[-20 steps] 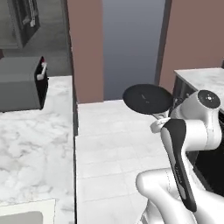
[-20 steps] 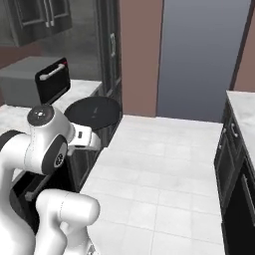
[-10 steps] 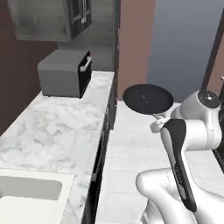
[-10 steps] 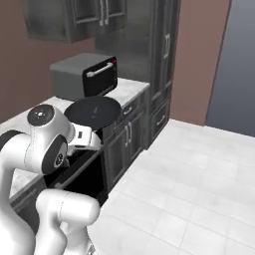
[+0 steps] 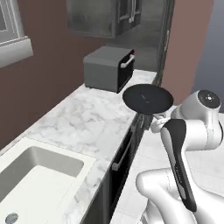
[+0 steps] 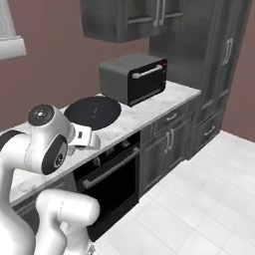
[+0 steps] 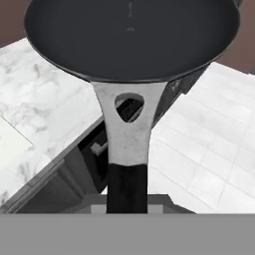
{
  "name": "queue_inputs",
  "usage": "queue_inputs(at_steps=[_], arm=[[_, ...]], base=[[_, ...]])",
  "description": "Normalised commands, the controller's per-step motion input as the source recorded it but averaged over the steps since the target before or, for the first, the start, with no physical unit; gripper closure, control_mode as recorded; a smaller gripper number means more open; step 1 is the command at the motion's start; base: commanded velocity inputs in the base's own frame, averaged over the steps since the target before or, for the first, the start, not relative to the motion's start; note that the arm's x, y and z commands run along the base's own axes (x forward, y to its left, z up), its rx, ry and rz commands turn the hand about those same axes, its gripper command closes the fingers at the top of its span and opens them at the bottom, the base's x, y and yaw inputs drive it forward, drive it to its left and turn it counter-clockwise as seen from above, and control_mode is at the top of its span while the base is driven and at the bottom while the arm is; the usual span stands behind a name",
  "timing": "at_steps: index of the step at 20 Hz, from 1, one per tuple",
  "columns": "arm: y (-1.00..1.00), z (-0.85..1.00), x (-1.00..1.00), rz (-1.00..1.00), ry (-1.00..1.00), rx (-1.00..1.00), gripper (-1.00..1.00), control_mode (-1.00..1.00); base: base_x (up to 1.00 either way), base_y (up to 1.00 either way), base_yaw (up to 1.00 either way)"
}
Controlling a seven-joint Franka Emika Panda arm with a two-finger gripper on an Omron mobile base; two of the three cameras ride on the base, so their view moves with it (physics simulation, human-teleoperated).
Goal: Move the pot and pan from the stove into the sink.
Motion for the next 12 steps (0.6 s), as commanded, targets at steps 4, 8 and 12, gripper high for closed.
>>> queue_inputs(at_steps=[4,8,12], arm=[[0.0,0.0,0.0,0.0,0.0,0.0,1.0,1.0],[0.0,0.0,0.0,0.0,0.0,0.0,1.0,1.0],[0.0,0.0,0.0,0.0,0.0,0.0,1.0,1.0]], base=[[-0.16,-0.02,0.48],[-0.16,-0.02,0.48],[-0.16,-0.02,0.48]])
